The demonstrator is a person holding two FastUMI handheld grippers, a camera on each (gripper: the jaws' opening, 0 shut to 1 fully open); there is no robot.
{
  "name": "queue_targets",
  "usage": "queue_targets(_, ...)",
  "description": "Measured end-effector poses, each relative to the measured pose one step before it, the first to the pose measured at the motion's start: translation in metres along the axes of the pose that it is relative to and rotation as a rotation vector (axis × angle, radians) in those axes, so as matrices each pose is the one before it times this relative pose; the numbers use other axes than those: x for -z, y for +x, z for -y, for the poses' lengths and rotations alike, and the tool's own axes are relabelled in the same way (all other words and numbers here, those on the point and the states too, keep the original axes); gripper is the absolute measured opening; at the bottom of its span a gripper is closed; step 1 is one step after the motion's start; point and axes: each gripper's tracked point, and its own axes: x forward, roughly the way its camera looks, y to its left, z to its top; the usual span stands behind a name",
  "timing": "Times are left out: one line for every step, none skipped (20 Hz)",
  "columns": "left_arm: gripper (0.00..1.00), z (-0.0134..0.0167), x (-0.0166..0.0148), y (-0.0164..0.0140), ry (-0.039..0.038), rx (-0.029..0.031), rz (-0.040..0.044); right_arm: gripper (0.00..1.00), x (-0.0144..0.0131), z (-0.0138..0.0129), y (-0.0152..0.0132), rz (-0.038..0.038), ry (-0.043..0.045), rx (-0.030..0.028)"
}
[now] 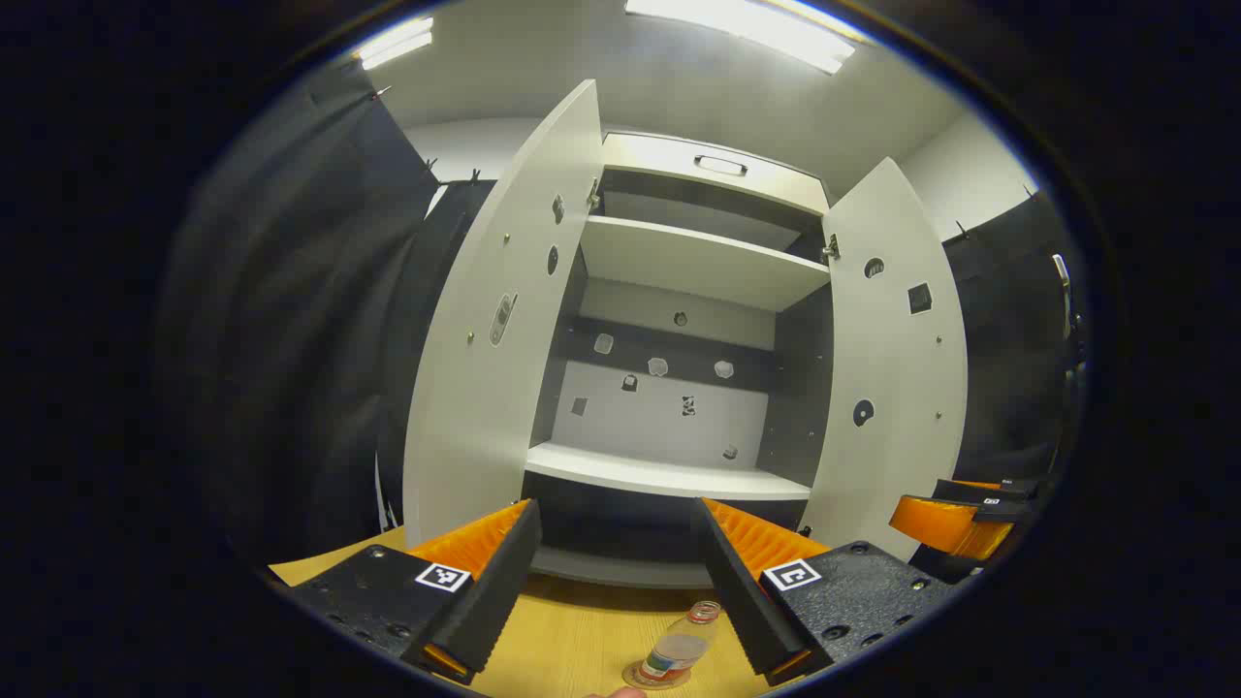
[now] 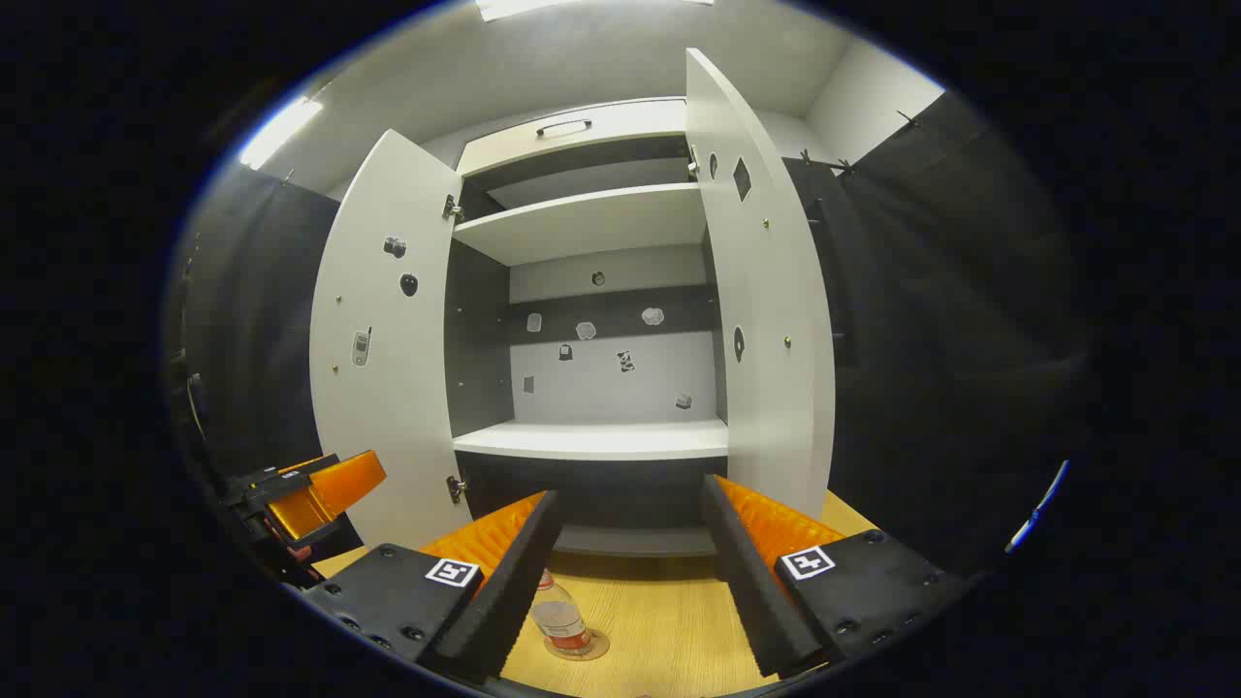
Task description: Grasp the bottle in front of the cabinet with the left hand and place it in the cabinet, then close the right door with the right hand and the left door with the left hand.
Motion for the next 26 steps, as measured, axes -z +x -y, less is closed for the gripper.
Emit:
queue_targets(0.95,-0.00239,0.00165,0.00104,-0.00545,-0.00431,-0.00203,0.97,-0.00240,-0.00144,0.00055,0.00780,0.00294,0.00108)
queue_targets(0.95,-0.00443,0.00064,0.00076,0.00068,-0.01173,0.00095,0.97,-0.00148,-0.00160,0.00105,0.00845,0.00039,-0.00289)
queue_targets(0.95,-0.00191,0.00149,0.00083,0.00337,-0.00558,-0.00058,0.97,-0.00010,0.00008,0.00158,-0.00141,-0.00377,-0.00054)
queue_targets(0.95,-0.00020,0.00098,0.00036,0.00331,-0.00022,-0.00076,0.97,-0.00044,0.00111,0.00157,-0.00166,-0.00424,0.00207)
queue_targets(0.95,-0.00039,-0.00034,-0.00055,0.00245,-0.00061,0.00310,0.97,-0.00256,0.00098,0.00217,0.00535,-0.00062,0.00027)
queue_targets(0.95,-0.00065,-0.00137,-0.00005,0.00172,-0.00430,0.00649,0.97,-0.00206,-0.00040,0.00142,0.00697,0.00240,-0.00307)
queue_targets(0.95,-0.00002,-0.00230,-0.00019,0.00138,-0.00331,0.00703,0.97,-0.00111,0.00017,0.00107,0.00212,0.00138,-0.00324)
queue_targets(0.95,-0.00064,-0.00086,-0.00050,0.00085,-0.00351,0.00522,0.97,-0.00015,0.00039,0.00094,0.00049,-0.00033,-0.00221)
queue_targets(0.95,-0.00007,-0.00104,-0.00061,0.00144,-0.00232,0.00368,0.97,0.00016,0.00002,0.00093,-0.00076,-0.00102,0.00055)
queue_targets(0.95,-0.00064,-0.00023,-0.00085,0.00218,-0.00273,0.00131,0.97,0.00064,0.00043,0.00115,-0.00067,0.00035,-0.00126)
queue_targets(0.95,-0.00093,0.00001,-0.00116,0.00238,-0.00509,-0.00061,0.97,0.00065,-0.00041,-0.00009,-0.00224,0.00098,-0.00310)
queue_targets(0.95,-0.00103,-0.00035,-0.00080,0.00151,-0.00343,-0.00052,0.97,0.00092,-0.00067,0.00033,-0.00318,0.00042,-0.00401)
queue_targets(0.95,-0.00103,-0.00007,-0.00081,0.00128,-0.00238,0.00159,0.97,0.00059,-0.00039,0.00002,-0.00151,-0.00018,-0.00317)
queue_targets(0.95,-0.00077,-0.00108,-0.00147,0.00311,-0.00218,0.00257,0.97,0.00036,-0.00112,-0.00021,-0.00017,-0.00061,-0.00299)
queue_targets(0.95,-0.00073,-0.00063,-0.00082,0.00495,-0.00288,0.00211,0.97,-0.00011,0.00038,-0.00013,0.00014,-0.00028,-0.00120)
queue_targets(0.94,-0.00062,-0.00183,-0.00012,0.00532,-0.00370,0.00373,0.97,-0.00016,-0.00023,-0.00009,-0.00019,0.00056,-0.00067)
queue_targets(0.94,0.00000,-0.00180,-0.00027,0.00458,-0.00124,0.00428,0.97,-0.00006,0.00017,-0.00110,0.00026,0.00131,-0.00034)
queue_targets(0.94,0.00151,-0.00047,0.00120,0.00224,0.00382,0.00224,0.97,-0.00010,0.00073,-0.00002,-0.00039,0.00134,0.00208)
queue_targets(0.95,0.00434,0.00111,0.00162,-0.00214,0.01337,-0.00203,0.97,0.00023,0.00054,-0.00177,0.00000,0.00144,0.00212)
queue_targets(0.95,0.00836,0.00312,0.00325,-0.00763,0.02940,-0.00805,0.97,0.00026,0.00132,-0.00111,-0.00042,0.00032,0.00203)
queue_targets(0.95,0.01146,0.00458,0.00452,-0.01198,0.03569,-0.01071,0.97,0.00029,0.00149,-0.00281,-0.00125,-0.00269,0.00313)
queue_targets(0.95,0.00950,0.00471,0.00384,-0.01365,0.02940,-0.00575,0.97,0.00007,0.00147,-0.00235,-0.00063,-0.00542,0.00446)
queue_targets(0.95,0.01028,0.00636,0.00521,-0.01208,0.02880,-0.00705,0.97,-0.00098,0.00227,-0.00239,0.00083,-0.00603,0.00651)
queue_targets(0.94,0.01075,0.00871,0.00666,-0.00750,0.02904,-0.00681,0.97,-0.00056,0.00155,-0.00269,0.00120,-0.00394,0.00406)
queue_targets(0.95,0.00903,0.01090,0.00653,0.00039,0.02294,-0.01565,0.97,-0.00038,0.00159,-0.00358,0.00166,-0.00307,0.00346)
queue_targets(0.95,0.00759,0.01273,0.00631,0.00600,0.01952,-0.01547,0.97,-0.00011,0.00202,-0.00266,-0.00111,-0.00276,0.00437)
